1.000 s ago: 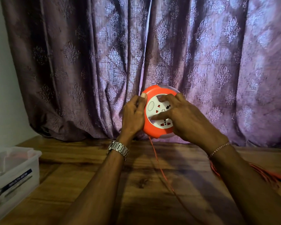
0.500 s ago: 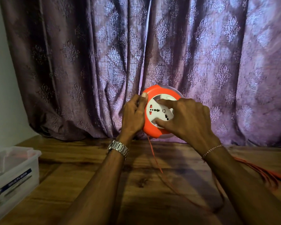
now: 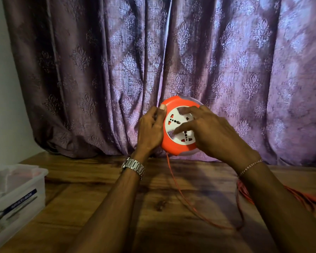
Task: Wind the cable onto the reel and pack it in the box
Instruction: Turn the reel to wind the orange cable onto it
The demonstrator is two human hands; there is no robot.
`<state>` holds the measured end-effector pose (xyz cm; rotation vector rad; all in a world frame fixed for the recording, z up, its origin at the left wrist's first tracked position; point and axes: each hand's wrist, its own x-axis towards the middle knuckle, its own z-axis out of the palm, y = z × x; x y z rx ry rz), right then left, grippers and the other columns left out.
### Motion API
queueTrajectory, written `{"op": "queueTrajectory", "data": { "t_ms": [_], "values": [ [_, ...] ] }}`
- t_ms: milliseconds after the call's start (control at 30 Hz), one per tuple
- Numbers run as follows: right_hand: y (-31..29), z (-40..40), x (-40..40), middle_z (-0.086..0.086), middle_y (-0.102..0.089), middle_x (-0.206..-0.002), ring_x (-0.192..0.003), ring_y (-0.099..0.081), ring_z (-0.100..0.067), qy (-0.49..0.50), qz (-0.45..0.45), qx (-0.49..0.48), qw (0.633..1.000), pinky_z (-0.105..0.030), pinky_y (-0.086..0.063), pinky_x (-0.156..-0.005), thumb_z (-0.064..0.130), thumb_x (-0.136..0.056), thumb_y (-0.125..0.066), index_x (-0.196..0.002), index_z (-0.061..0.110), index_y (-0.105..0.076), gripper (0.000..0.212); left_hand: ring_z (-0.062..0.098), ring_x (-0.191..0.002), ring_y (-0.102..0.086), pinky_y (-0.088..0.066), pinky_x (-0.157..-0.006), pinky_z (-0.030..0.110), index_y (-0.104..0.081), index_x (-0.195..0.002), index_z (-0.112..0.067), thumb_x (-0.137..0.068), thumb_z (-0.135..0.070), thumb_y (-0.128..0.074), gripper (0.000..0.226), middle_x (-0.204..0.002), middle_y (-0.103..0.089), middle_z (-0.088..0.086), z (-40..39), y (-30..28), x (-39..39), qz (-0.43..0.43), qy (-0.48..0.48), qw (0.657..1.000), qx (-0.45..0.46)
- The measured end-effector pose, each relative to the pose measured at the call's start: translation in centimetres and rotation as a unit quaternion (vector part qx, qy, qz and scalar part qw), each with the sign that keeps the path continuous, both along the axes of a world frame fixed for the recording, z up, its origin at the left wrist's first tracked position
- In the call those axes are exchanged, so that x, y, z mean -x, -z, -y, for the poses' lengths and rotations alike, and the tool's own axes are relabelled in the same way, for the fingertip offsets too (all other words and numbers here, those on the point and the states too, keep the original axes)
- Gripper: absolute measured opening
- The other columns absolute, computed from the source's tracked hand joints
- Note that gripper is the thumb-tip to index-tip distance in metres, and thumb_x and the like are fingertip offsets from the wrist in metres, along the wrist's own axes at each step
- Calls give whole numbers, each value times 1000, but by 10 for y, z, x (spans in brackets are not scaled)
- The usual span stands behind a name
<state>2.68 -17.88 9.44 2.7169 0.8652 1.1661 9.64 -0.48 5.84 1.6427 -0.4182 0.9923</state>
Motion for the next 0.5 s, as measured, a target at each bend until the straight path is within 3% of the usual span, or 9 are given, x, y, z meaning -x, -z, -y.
{"op": "queueTrajectory", "data": {
  "t_ms": [133, 233, 367, 500],
  "values": [
    [1, 0, 0, 7, -41, -143, -128, -39, -21, 18, -3, 29, 999, -30, -32, -66, 28, -66, -75, -109, 56, -62, 54, 15, -63, -44, -43, -63, 49, -44, -67, -21, -100, -47, -49, 43, -63, -51, -2, 2, 0, -1, -3, 9, 1000, 1],
    [2, -3, -1, 7, -42, -138, -125, -40, -21, 40, 22, 22, 999, -35, -40, -65, 29, -71, -72, -112, 60, -59, 53, 16, -64, -45, -44, -64, 51, -47, -70, -19, -101, -46, -49, 41, -64, -52, 2, 2, 0, -1, 3, 16, 1000, -3],
    [6, -2, -1, 0, -52, -123, -107, -55, -26, 48, 56, -19, 997, -36, -48, -67, 33, -73, -64, -120, 60, -52, 56, 14, -65, -43, -43, -65, 49, -45, -67, -21, -100, -47, -49, 42, -63, -50, -4, 1, 0, -3, 1, 23, 1000, 14],
    [6, -3, -1, 2, -70, -95, -88, -66, -29, 68, 92, -122, 986, -35, -48, -65, 69, -67, -55, -122, 54, -54, 58, 11, -60, -41, -38, -60, 43, -46, -66, -21, -99, -50, -50, 44, -59, -48, -9, 0, -1, -4, 0, 29, 999, 27]
  ]
}}
